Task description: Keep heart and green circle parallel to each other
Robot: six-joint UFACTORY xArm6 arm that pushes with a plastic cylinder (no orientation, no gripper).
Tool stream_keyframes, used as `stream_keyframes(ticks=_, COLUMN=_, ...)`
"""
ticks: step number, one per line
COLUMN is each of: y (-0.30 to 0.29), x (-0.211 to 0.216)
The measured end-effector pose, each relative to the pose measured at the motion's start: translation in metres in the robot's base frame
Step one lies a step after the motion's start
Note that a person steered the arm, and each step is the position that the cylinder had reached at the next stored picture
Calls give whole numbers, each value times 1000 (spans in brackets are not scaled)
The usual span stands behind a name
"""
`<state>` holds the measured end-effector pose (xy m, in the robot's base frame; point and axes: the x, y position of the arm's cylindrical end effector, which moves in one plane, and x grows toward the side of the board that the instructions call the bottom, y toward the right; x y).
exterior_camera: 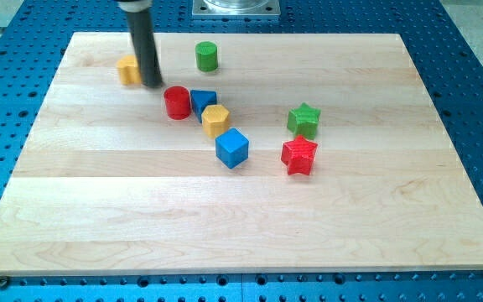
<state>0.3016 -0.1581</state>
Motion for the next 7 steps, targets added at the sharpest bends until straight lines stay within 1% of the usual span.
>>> stream_keyframes(ticks=1, y=1, x=23)
stream_keyframes(ticks=2, y=-8, x=24)
stream_keyframes(ticks=4, y=-35, x=10)
stream_keyframes(ticks=5, y=-48, x=-17)
stream_keyframes(ticks=6, y=-47, x=0)
stream_keyframes(ticks=7, y=-32, x=26)
